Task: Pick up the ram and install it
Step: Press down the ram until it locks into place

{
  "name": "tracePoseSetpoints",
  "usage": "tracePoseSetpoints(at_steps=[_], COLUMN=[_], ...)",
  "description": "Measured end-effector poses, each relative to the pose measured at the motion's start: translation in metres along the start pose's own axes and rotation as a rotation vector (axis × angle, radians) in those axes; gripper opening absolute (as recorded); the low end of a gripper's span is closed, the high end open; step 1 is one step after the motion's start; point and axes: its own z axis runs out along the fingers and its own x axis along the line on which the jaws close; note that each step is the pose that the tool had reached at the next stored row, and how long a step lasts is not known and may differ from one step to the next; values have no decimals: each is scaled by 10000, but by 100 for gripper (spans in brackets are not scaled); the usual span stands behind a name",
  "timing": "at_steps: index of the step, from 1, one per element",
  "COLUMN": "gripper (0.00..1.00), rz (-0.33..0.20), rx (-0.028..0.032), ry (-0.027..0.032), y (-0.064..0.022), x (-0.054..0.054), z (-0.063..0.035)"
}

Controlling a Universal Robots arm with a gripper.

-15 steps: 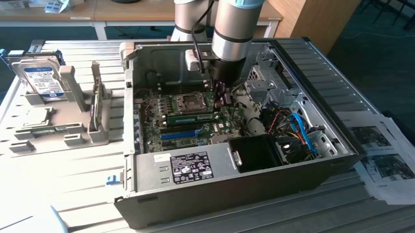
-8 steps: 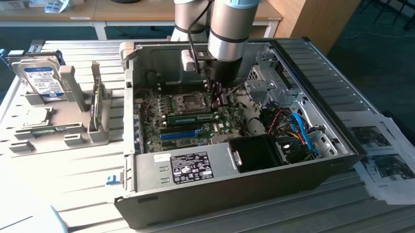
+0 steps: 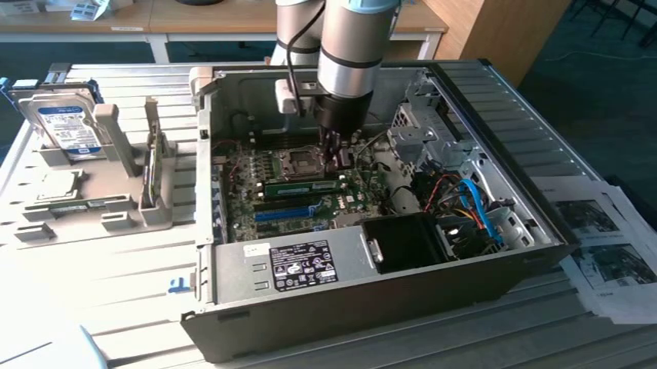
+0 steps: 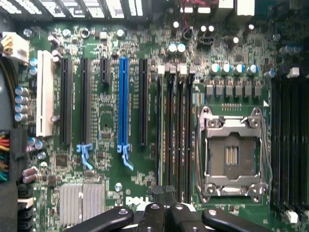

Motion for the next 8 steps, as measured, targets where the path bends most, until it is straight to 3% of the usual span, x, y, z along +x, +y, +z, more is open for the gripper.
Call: tracePoseSetpoints(at_steps=[8], gripper=[10], rz=[0], rx=[0], ry=[1], y=[185], x=[3], z=[3])
